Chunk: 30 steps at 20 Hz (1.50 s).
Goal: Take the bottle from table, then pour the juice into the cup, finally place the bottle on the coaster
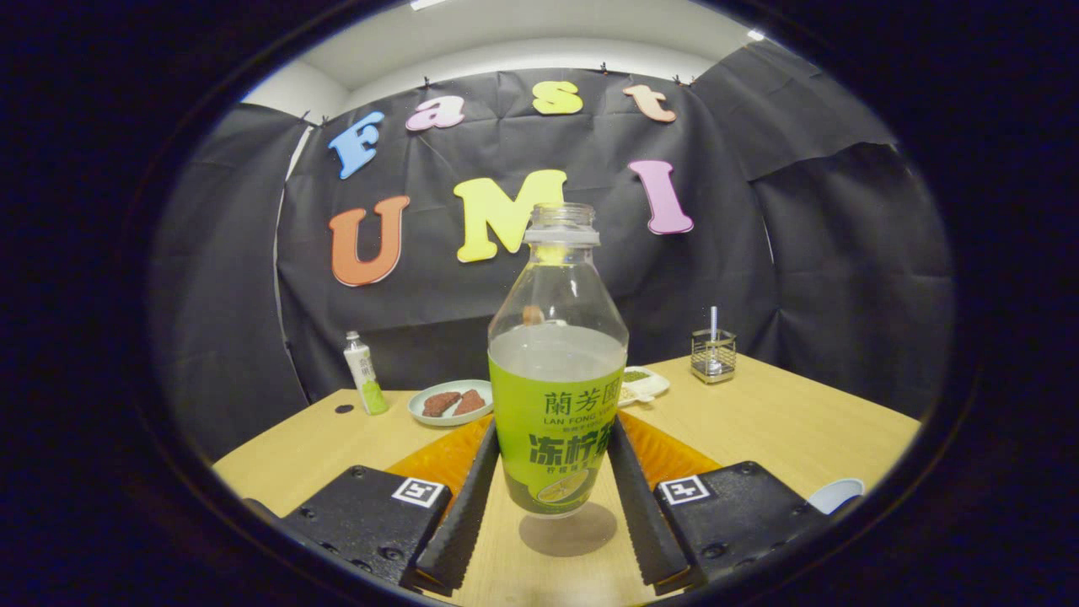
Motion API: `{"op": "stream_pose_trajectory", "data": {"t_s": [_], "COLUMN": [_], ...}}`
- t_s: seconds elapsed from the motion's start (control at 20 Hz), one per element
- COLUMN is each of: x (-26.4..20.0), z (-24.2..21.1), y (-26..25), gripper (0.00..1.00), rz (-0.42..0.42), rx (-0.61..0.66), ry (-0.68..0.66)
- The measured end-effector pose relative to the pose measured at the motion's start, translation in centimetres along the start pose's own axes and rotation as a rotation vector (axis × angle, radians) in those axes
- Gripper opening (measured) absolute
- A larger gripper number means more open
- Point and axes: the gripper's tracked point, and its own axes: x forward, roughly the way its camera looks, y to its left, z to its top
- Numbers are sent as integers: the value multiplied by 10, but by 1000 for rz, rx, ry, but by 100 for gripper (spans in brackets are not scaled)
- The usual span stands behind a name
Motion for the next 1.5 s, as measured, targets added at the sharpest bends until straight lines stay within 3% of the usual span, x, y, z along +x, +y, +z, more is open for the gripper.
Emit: {"op": "stream_pose_trajectory", "data": {"t_s": [0.55,1.15,1.5], "x": [13,35,38], "z": [-15,-69,-69], "y": [-5,11,-1], "gripper": [78,79,81], "rz": [-103,-80,-90], "rx": [-61,-117,-126], "ry": [62,181,174]}}
